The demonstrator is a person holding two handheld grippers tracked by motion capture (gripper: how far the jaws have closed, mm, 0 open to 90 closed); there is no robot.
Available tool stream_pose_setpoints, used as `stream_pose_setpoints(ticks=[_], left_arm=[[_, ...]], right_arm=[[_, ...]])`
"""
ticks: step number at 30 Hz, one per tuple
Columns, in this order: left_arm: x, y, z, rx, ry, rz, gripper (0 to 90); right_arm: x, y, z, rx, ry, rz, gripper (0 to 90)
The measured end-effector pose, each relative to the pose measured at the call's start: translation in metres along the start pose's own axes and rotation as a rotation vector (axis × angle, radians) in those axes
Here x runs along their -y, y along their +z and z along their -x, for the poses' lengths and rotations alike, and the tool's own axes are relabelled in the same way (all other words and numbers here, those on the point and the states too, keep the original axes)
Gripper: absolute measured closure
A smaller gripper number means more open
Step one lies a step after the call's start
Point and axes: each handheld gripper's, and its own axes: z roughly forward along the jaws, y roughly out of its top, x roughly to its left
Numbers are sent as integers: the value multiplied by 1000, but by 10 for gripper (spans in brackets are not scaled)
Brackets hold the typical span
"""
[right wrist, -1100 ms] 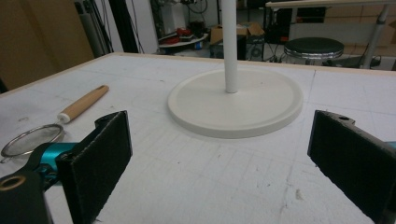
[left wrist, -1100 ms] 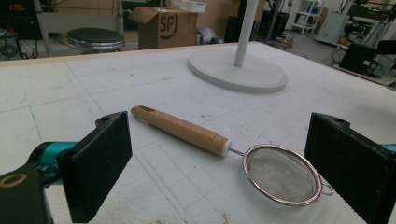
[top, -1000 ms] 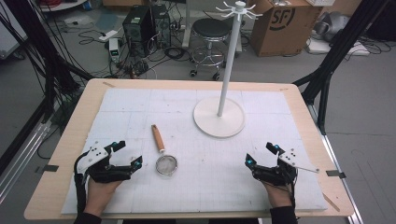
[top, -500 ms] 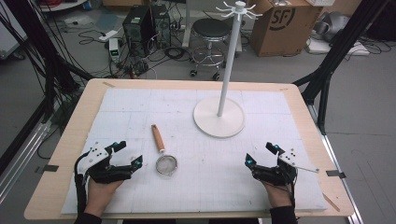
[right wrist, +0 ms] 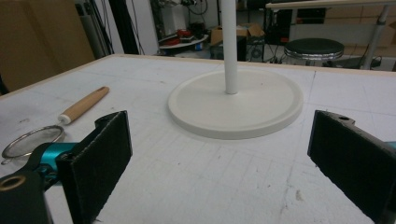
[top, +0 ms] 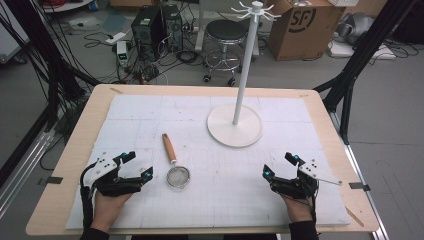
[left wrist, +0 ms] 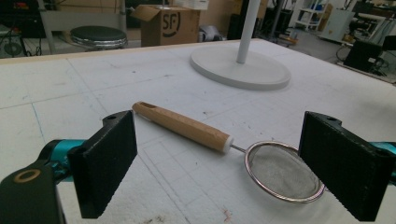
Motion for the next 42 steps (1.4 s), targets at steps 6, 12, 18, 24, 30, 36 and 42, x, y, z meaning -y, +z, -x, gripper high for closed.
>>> stream_pose_setpoints(ticks=[6,12,18,24,30,36,42], left_arm=[[0,0,0,0,3,-4,124],[0,0,0,1,2,-3,124],[0,0,0,0,2,-2,124],[0,0,0,-2,3,-6,124],[0,0,0,-7,4,-9,130],[1,0,-2,-25,-4,-19,421],[2,3,-5,-22,-37,-55,604]], right_arm=[[0,0,0,0,2,1,54],[0,0,0,1,2,4,54],[0,-1,0,1,6,6,54],[0,-1,0,1,5,7,54],[0,-1,0,0,5,6,54],[0,-1,0,0,10,6,55],[-1,-2,0,-1,9,9,55]])
